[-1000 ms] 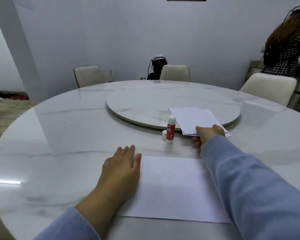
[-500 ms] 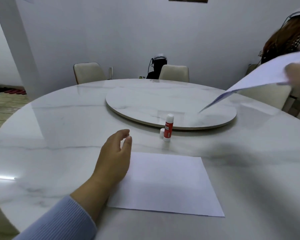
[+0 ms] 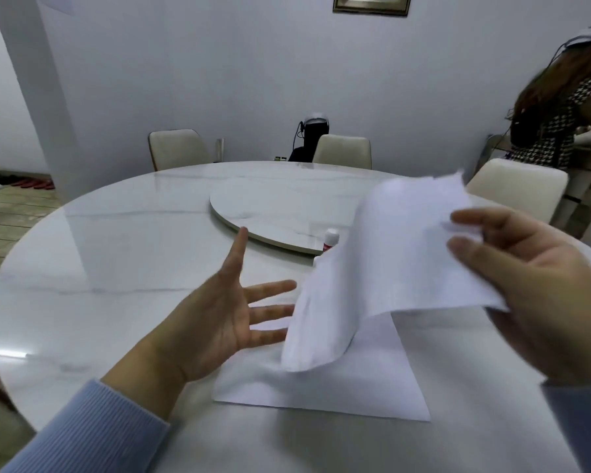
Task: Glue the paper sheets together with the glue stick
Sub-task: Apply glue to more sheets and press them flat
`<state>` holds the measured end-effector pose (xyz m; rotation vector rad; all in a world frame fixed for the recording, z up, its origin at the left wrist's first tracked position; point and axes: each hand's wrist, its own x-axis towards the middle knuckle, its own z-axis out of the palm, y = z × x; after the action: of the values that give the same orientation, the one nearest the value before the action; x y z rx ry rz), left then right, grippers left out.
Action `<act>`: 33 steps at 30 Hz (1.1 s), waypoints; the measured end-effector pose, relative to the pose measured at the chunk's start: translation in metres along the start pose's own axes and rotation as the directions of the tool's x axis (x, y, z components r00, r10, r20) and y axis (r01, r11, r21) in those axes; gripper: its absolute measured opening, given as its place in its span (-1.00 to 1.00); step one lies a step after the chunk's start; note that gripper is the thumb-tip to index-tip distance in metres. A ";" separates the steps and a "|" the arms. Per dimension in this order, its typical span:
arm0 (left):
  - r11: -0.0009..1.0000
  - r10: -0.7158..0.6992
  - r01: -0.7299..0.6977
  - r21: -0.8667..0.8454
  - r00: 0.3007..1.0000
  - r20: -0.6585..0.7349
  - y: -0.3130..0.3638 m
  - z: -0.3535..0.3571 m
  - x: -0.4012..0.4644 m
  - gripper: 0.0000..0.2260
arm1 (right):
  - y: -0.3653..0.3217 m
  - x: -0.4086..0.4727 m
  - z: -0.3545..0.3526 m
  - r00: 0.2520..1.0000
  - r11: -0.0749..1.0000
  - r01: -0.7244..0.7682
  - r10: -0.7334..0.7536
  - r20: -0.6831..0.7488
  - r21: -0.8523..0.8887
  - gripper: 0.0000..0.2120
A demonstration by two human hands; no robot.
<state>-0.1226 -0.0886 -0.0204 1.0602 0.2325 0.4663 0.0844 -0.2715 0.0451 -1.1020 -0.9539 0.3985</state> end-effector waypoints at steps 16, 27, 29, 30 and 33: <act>0.811 0.292 0.011 0.585 0.859 -0.420 -0.008 -0.005 0.000 -0.84 | 0.064 -0.013 -0.010 0.875 0.851 -0.481 0.483 -0.045 -0.209 -0.91; 0.577 0.325 0.202 0.791 0.832 -0.450 -0.012 -0.020 -0.012 -0.94 | 0.070 -0.015 -0.010 0.882 0.750 -0.395 0.471 0.010 -0.530 -0.87; 0.554 0.319 0.232 0.799 0.828 -0.462 -0.013 -0.022 -0.013 -0.94 | 0.071 -0.015 -0.010 0.890 0.718 -0.366 0.455 0.002 -0.592 -0.87; 0.533 0.330 0.243 0.811 0.823 -0.463 -0.014 -0.022 -0.013 -0.95 | 0.071 -0.014 -0.010 0.893 0.702 -0.355 0.451 0.000 -0.617 -0.87; 0.443 0.378 0.270 0.855 0.809 -0.451 -0.016 -0.020 -0.013 -0.94 | 0.073 -0.014 -0.010 0.884 0.682 -0.356 0.467 0.006 -0.639 -0.85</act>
<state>-0.1375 -0.0857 -0.0443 1.9899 1.1402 0.7720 0.0972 -0.2559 -0.0273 -1.9483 -1.0103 0.5732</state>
